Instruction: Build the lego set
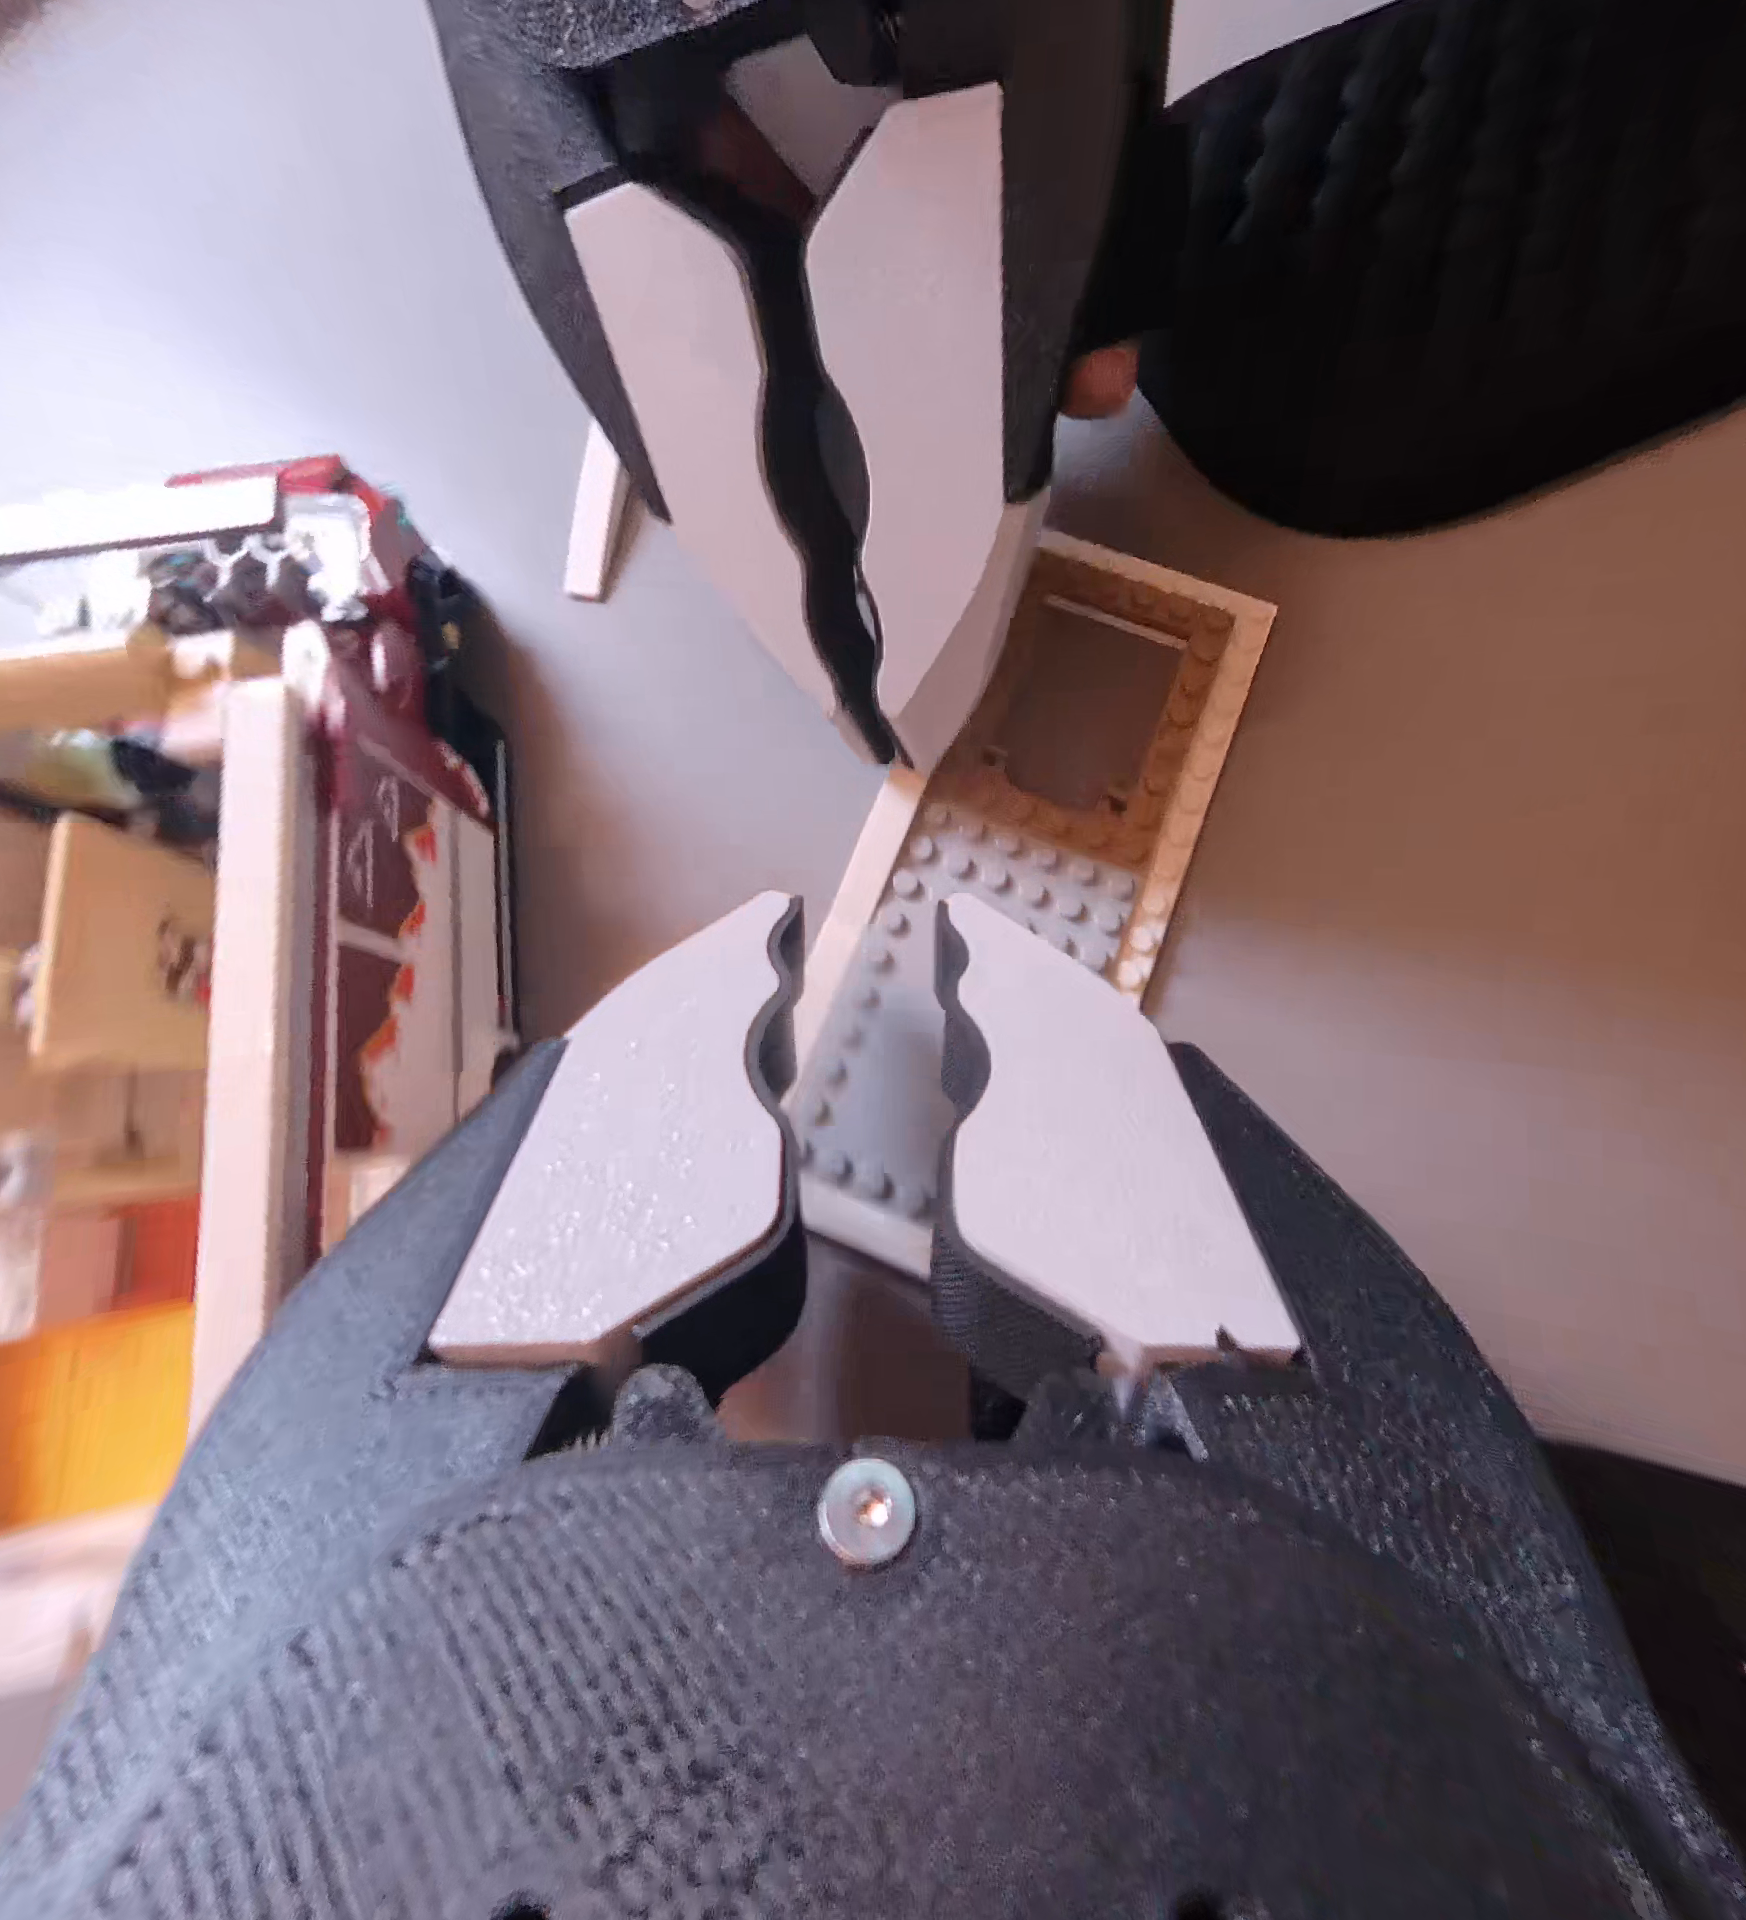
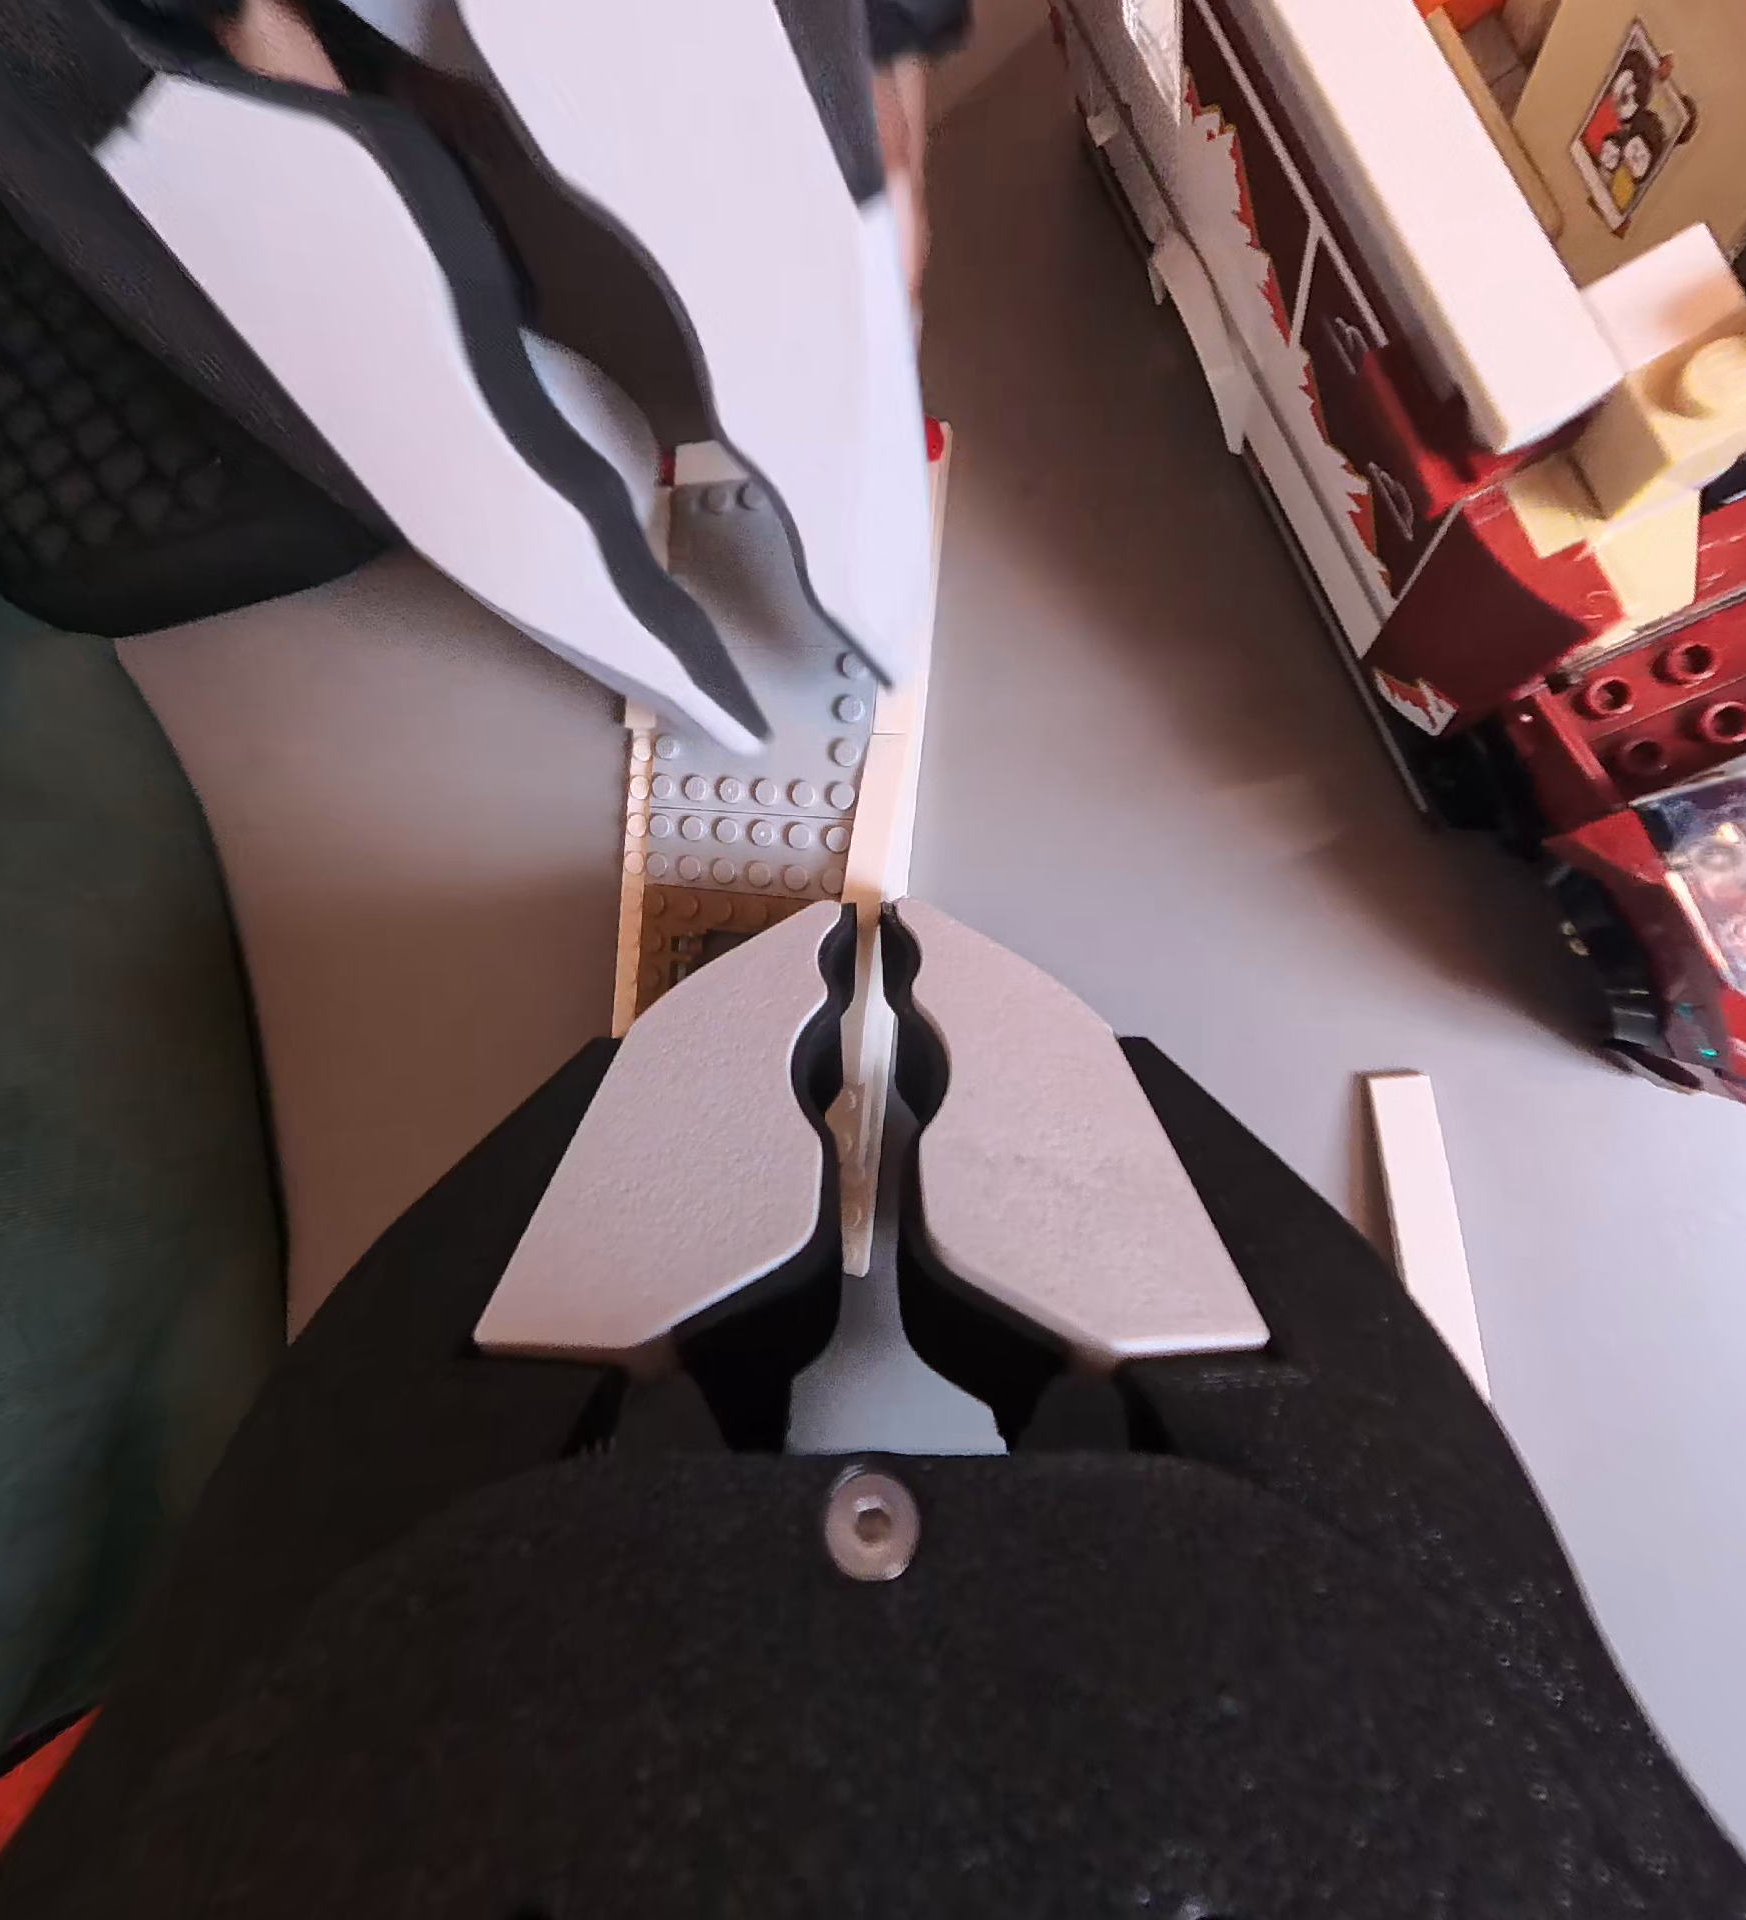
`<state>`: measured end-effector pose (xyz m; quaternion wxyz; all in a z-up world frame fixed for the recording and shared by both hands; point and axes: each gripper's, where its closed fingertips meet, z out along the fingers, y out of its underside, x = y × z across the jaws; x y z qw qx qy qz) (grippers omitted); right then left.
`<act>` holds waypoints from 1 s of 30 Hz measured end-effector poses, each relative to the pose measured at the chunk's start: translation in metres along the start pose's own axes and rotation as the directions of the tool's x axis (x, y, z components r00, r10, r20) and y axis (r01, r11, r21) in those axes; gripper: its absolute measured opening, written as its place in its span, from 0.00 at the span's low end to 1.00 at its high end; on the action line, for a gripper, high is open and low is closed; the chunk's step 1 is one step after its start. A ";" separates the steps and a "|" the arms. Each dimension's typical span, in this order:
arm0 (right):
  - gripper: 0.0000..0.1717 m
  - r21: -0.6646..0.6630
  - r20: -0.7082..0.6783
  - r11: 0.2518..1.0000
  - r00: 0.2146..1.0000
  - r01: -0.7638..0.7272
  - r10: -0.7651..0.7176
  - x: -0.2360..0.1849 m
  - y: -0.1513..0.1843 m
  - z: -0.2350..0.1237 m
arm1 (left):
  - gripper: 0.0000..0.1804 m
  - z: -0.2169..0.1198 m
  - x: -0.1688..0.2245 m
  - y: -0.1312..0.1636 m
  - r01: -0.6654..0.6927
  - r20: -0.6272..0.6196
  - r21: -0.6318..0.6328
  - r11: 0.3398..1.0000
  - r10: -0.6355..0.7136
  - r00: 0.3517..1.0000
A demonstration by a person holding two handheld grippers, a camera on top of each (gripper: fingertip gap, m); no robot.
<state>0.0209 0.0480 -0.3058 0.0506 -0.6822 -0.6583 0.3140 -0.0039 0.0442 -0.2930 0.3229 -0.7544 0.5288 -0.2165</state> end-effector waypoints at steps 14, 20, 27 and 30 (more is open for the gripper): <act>0.04 0.085 0.007 0.994 0.998 0.067 -0.068 0.000 0.005 -0.013 | 0.02 0.023 0.000 -0.004 0.054 -0.170 -0.120 0.991 -0.074 0.983; 0.04 -0.019 -0.065 0.994 0.992 0.110 -0.111 -0.003 0.029 -0.016 | 0.00 0.023 -0.001 -0.004 0.084 -0.162 -0.106 0.991 -0.100 0.982; 0.02 -0.042 -0.062 0.995 0.994 0.087 -0.090 -0.004 0.031 -0.016 | 0.00 0.024 0.001 -0.004 0.113 -0.166 -0.105 0.988 -0.129 0.978; 0.02 -0.046 -0.031 0.997 0.998 0.055 -0.056 -0.004 0.032 -0.016 | 0.00 0.024 0.001 -0.004 0.149 -0.176 -0.119 0.982 -0.169 0.970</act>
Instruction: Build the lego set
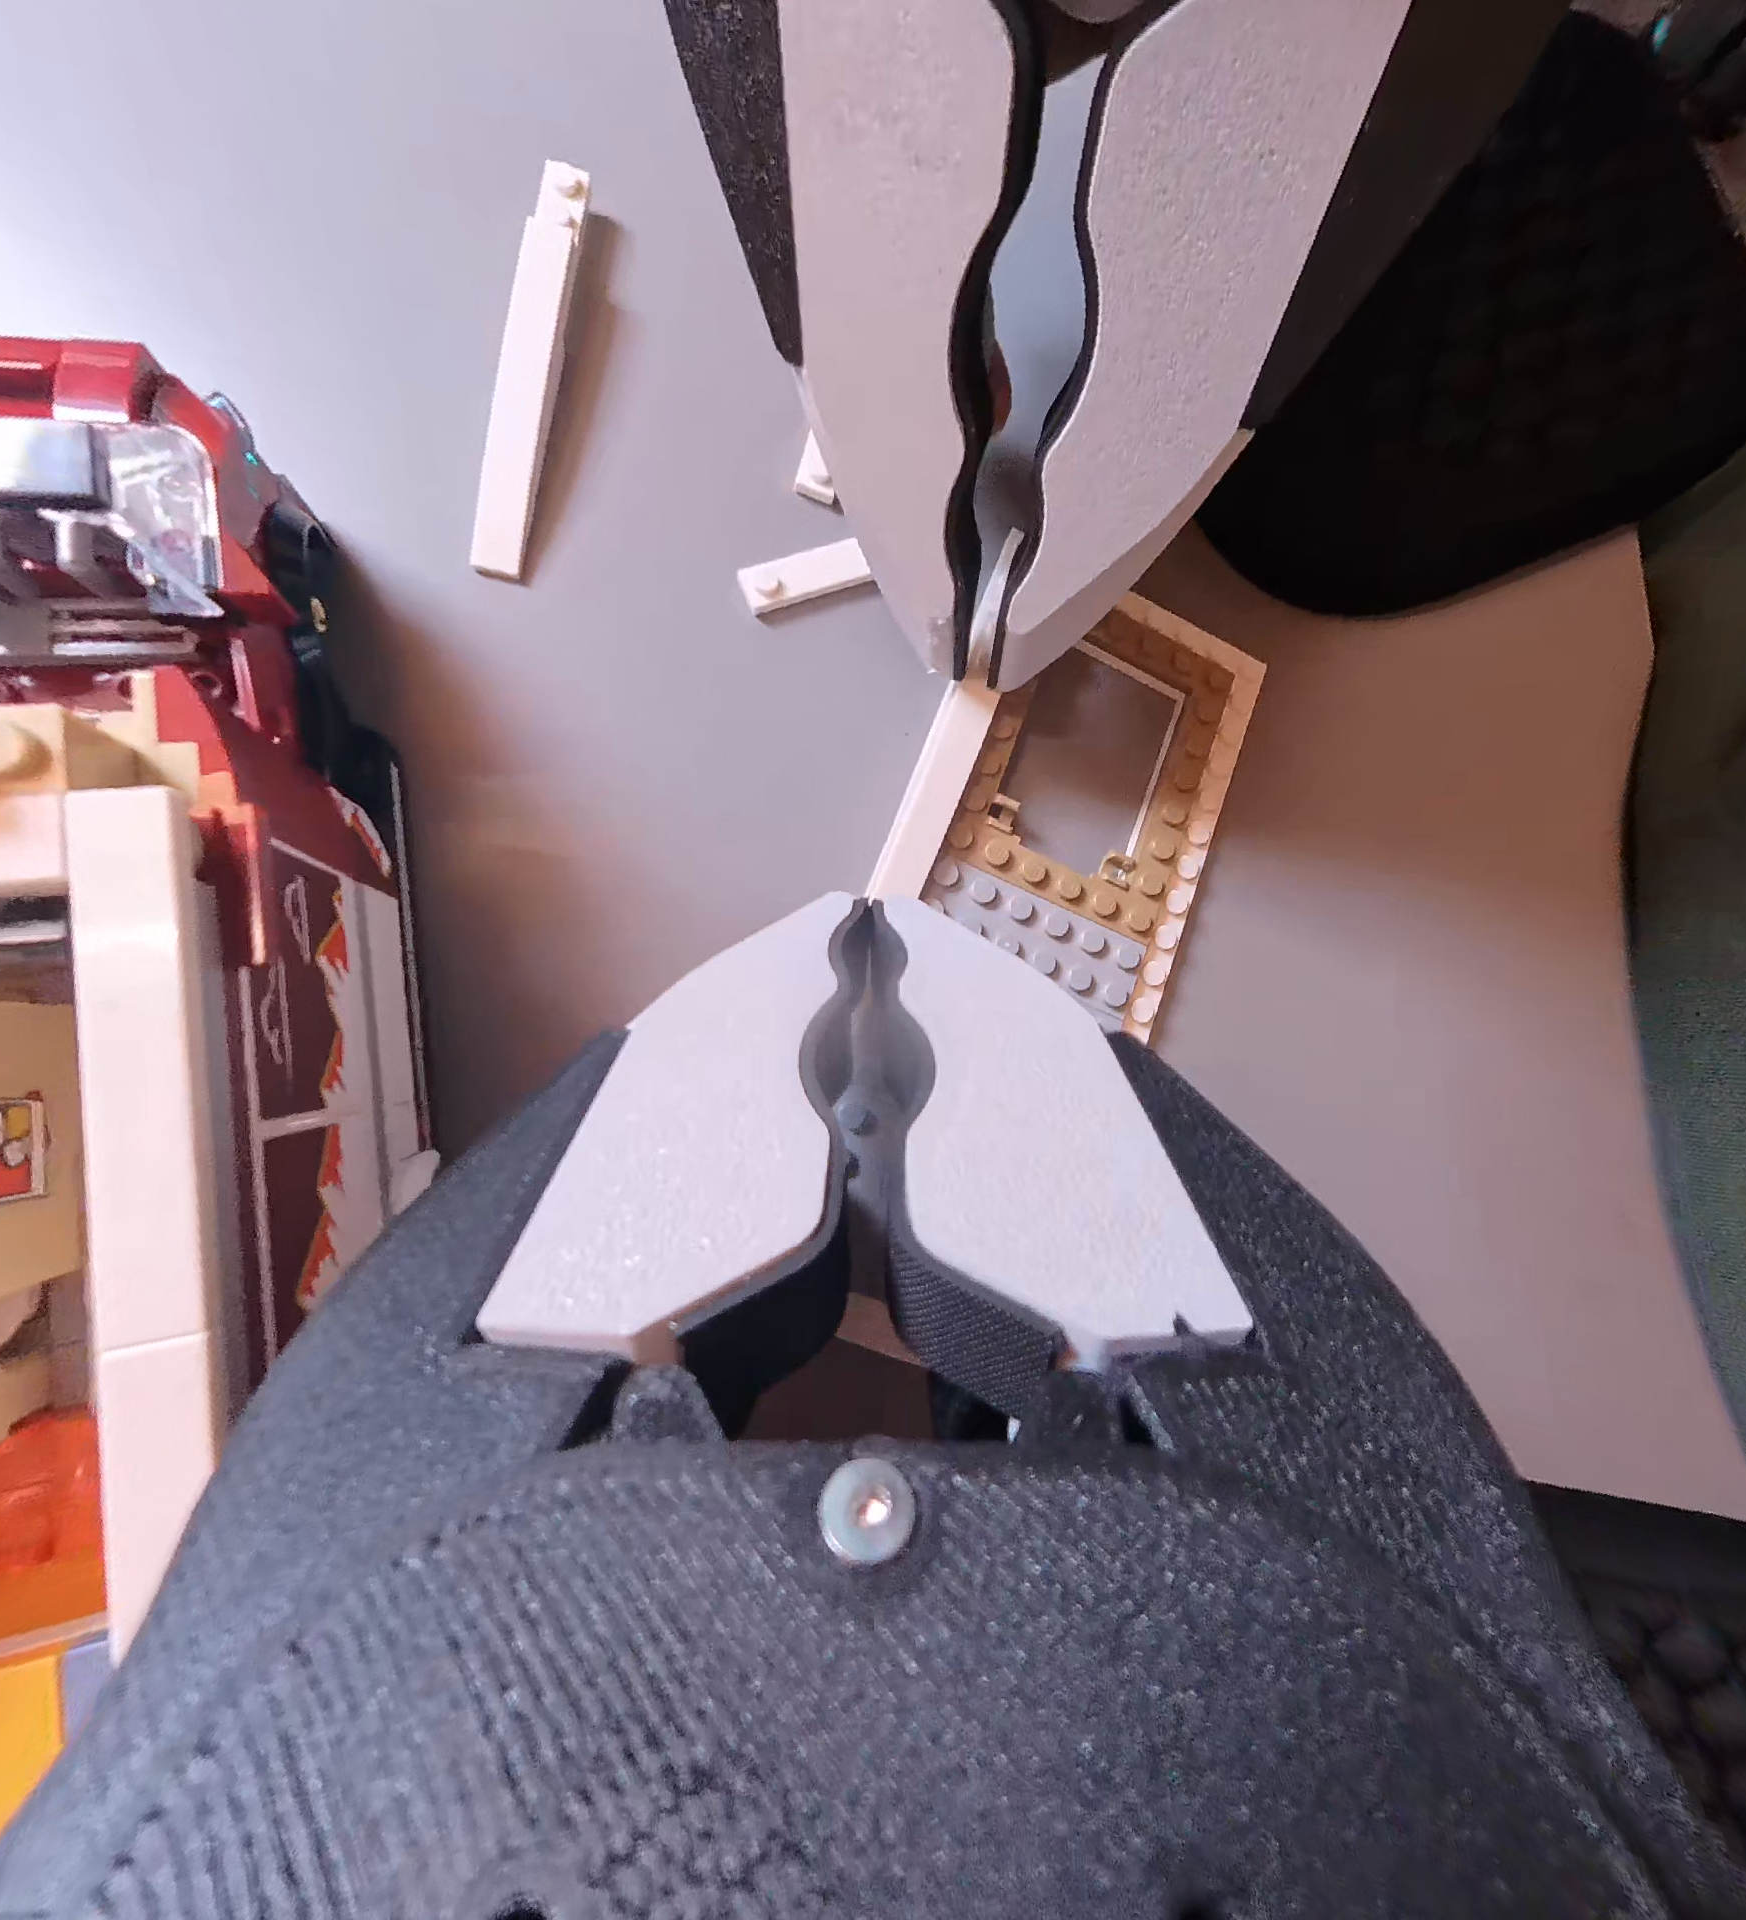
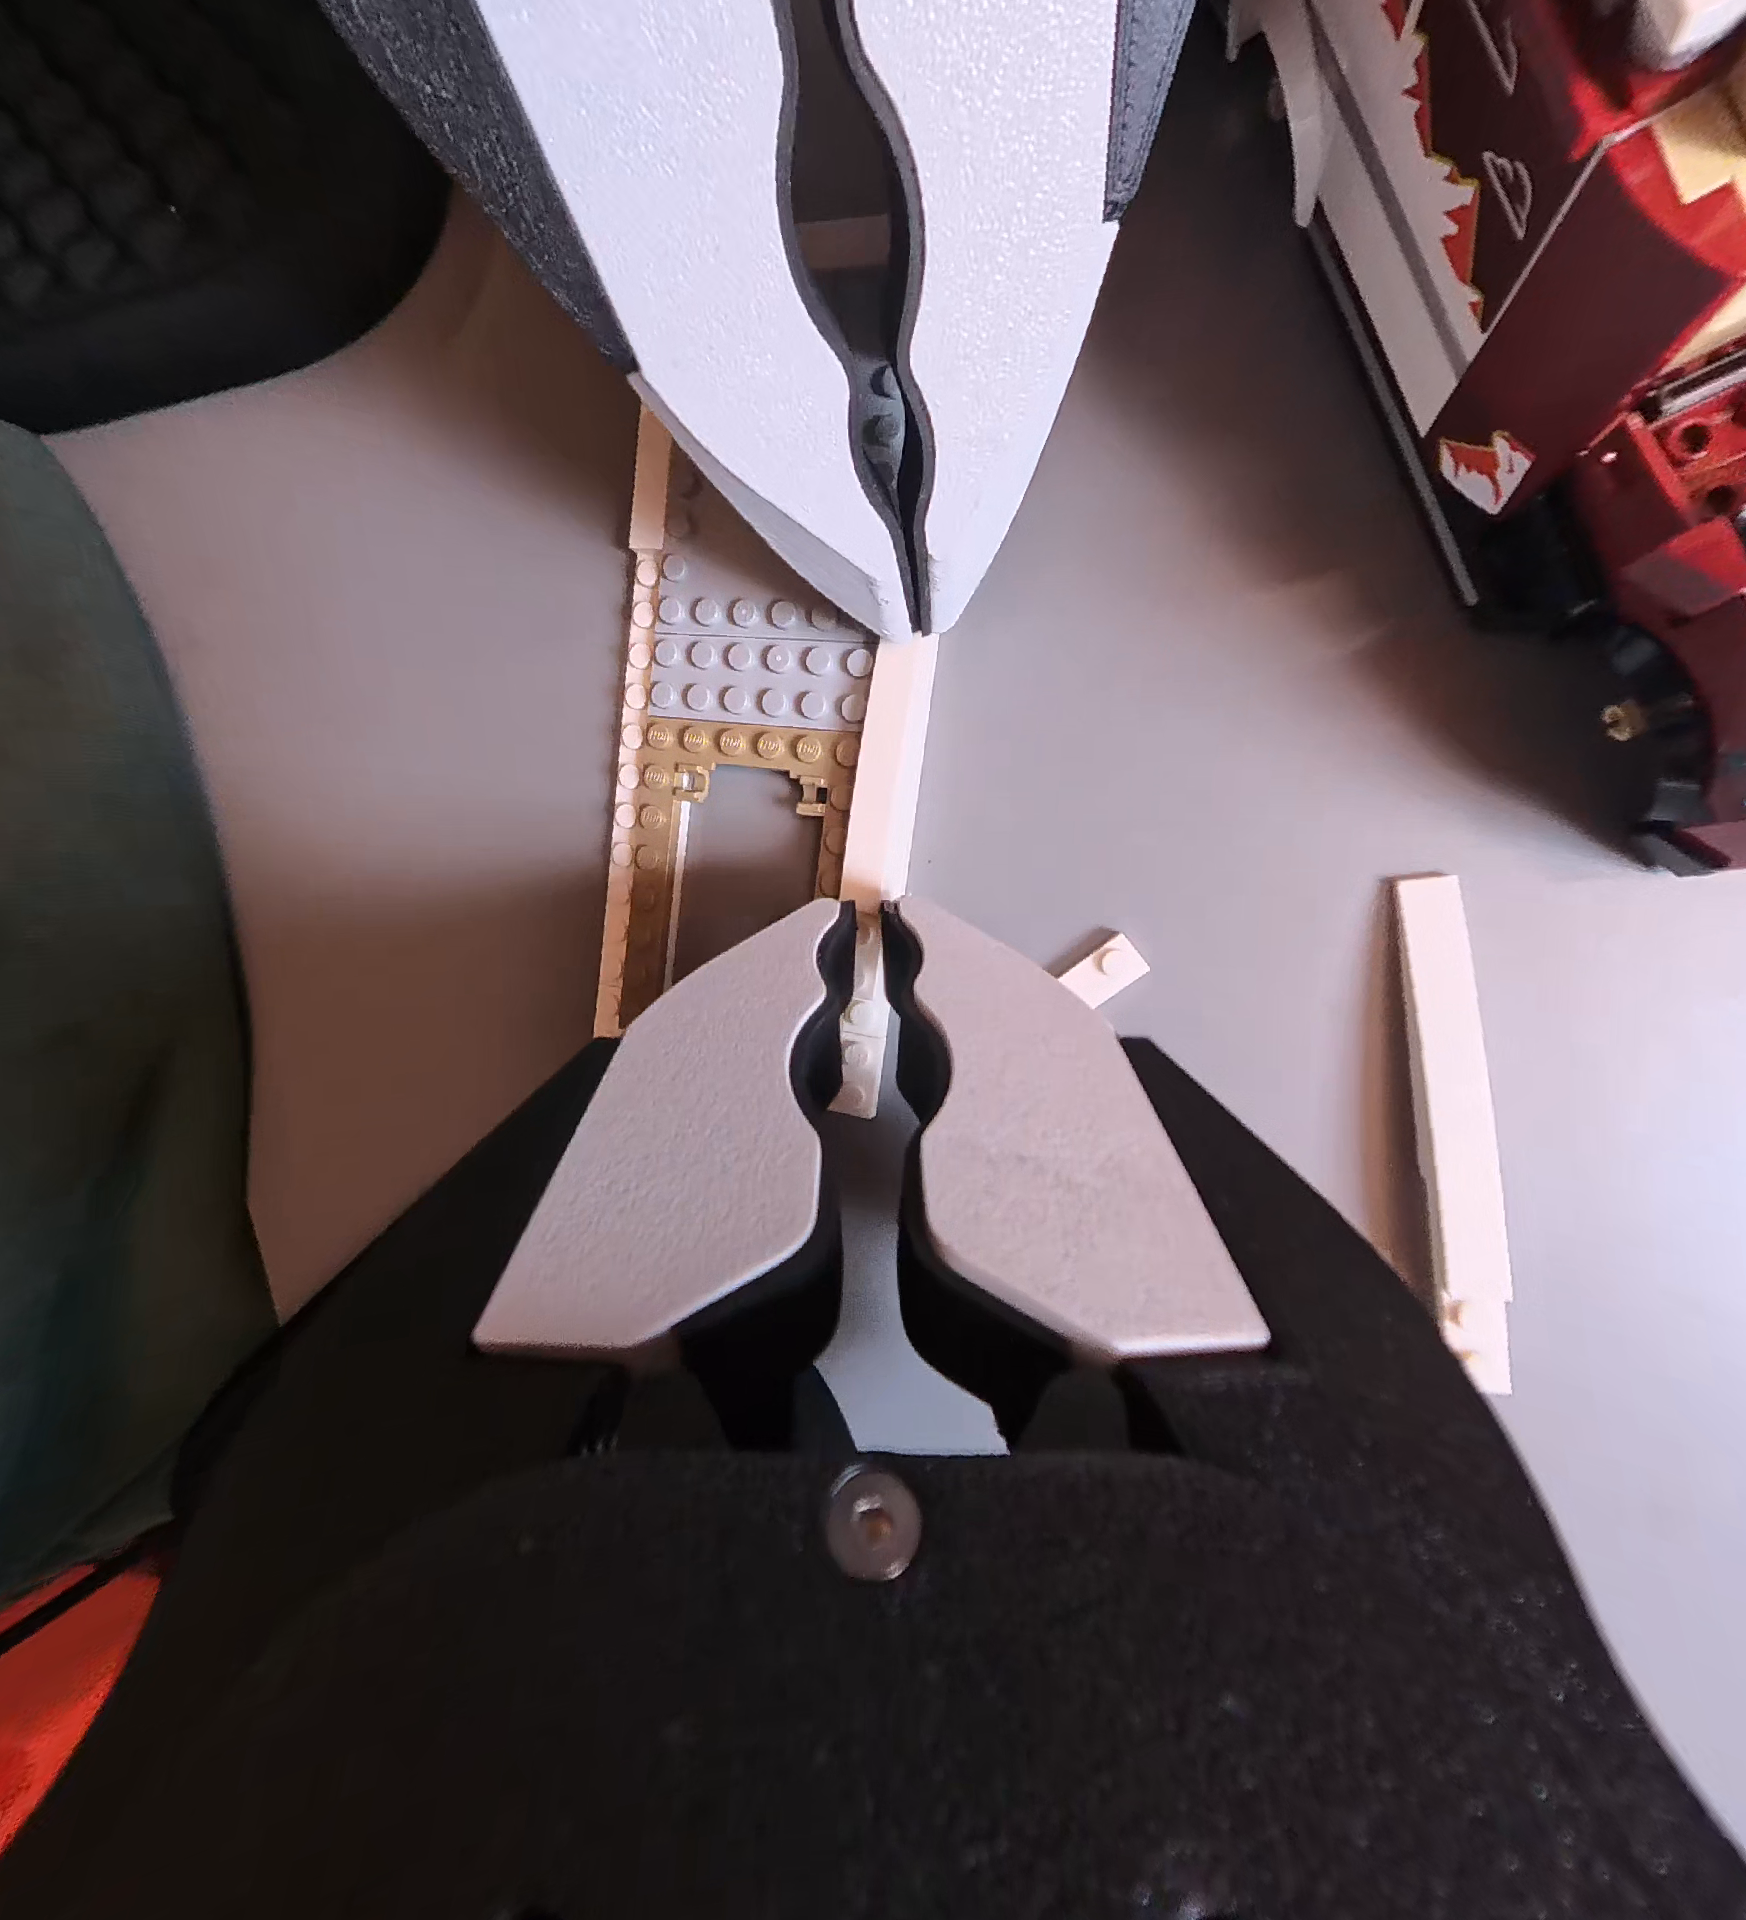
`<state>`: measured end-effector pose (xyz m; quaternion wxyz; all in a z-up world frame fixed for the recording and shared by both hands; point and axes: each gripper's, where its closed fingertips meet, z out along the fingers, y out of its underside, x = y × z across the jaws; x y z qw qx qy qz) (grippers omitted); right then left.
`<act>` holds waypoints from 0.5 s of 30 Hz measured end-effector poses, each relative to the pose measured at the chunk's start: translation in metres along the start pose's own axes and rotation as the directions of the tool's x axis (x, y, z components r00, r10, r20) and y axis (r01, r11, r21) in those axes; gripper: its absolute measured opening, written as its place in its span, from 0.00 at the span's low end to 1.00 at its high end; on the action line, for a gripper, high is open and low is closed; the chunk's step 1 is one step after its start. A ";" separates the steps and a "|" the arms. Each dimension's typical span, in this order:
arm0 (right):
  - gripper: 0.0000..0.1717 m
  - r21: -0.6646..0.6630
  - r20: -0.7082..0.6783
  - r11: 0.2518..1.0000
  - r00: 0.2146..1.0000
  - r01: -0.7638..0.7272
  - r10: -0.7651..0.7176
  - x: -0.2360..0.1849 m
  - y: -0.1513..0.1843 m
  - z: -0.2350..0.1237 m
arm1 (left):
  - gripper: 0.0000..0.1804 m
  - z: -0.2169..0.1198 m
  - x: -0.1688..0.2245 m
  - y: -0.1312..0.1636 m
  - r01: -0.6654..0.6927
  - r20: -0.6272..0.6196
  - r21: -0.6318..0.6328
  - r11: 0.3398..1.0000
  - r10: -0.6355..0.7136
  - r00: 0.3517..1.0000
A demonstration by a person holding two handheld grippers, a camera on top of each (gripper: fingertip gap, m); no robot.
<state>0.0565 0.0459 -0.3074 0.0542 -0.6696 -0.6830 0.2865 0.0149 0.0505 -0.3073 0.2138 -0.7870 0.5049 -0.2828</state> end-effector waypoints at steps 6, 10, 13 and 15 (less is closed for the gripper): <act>0.00 -0.021 0.006 1.000 1.000 -0.001 0.001 0.001 0.001 0.000 | 0.01 0.001 -0.001 0.000 0.039 0.001 -0.022 0.999 -0.039 0.999; 0.00 -0.047 -0.014 0.999 1.000 0.013 -0.014 0.001 0.001 0.000 | 0.01 0.001 0.000 0.000 0.042 0.011 -0.026 0.999 -0.041 0.999; 0.00 -0.026 -0.051 0.999 0.998 0.036 -0.037 0.002 -0.005 -0.001 | 0.01 0.001 -0.001 -0.001 0.019 0.026 -0.021 1.000 -0.018 1.000; 0.02 0.021 -0.057 0.999 0.998 0.042 -0.041 0.001 -0.016 -0.002 | 0.00 0.001 0.000 -0.001 0.003 0.039 -0.004 1.000 -0.003 0.999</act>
